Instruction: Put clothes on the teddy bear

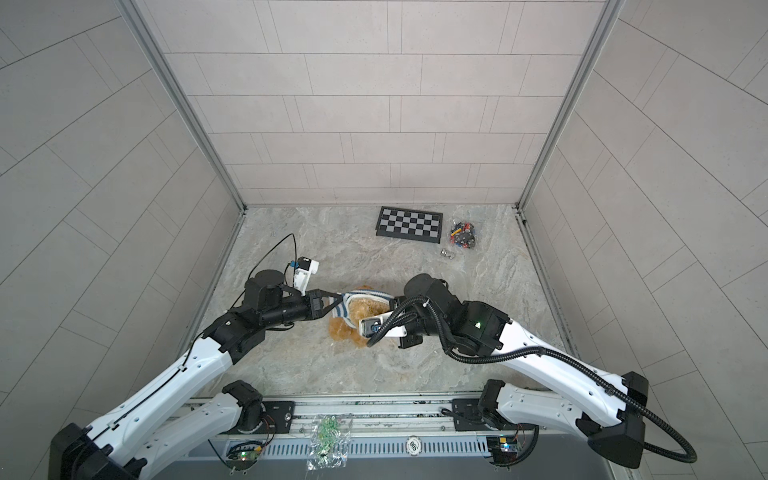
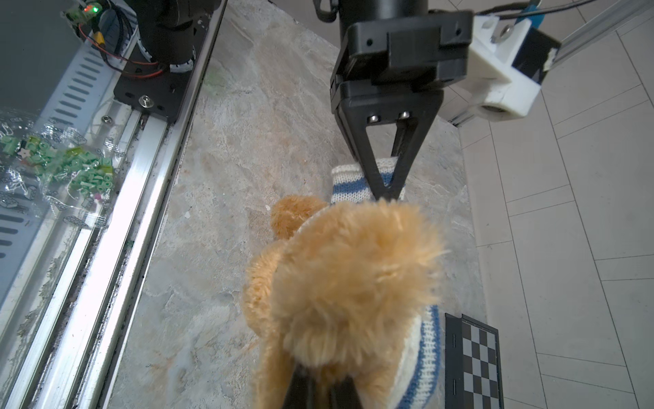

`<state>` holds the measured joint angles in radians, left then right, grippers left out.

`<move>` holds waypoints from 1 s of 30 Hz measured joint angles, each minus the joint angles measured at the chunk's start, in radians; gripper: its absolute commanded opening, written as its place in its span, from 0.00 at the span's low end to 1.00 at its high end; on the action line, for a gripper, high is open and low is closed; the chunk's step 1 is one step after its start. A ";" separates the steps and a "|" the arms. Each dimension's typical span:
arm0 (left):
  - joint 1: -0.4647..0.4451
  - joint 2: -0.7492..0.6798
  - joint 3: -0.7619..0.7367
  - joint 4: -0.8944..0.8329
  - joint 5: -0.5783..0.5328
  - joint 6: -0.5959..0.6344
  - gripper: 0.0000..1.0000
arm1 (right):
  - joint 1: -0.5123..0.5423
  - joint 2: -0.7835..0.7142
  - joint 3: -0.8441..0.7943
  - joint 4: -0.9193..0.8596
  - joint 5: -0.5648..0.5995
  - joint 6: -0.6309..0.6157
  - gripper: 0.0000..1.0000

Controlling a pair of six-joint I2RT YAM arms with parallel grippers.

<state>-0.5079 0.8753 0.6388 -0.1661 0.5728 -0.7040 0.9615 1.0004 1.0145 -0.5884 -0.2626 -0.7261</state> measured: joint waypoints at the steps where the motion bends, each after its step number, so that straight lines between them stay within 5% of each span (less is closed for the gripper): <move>1: -0.012 -0.004 -0.001 -0.007 -0.001 0.000 0.29 | 0.008 -0.002 -0.010 0.000 0.007 -0.003 0.00; 4: -0.041 -0.031 -0.001 -0.034 0.005 0.020 0.44 | 0.054 -0.013 -0.048 0.003 0.038 -0.012 0.00; 9: -0.054 -0.071 0.018 -0.113 0.009 0.069 0.51 | 0.150 -0.011 -0.113 0.029 0.097 -0.036 0.00; 15: -0.095 -0.006 0.122 -0.187 0.007 0.151 0.52 | 0.202 -0.013 -0.191 0.064 0.129 -0.051 0.00; 30: -0.326 0.419 0.504 -0.325 0.019 0.435 0.53 | 0.260 -0.045 -0.237 0.106 0.220 -0.119 0.00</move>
<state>-0.8337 1.2945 1.1423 -0.4911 0.5919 -0.2691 1.2213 0.9554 0.7773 -0.4824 -0.0422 -0.8448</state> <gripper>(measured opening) 0.538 0.065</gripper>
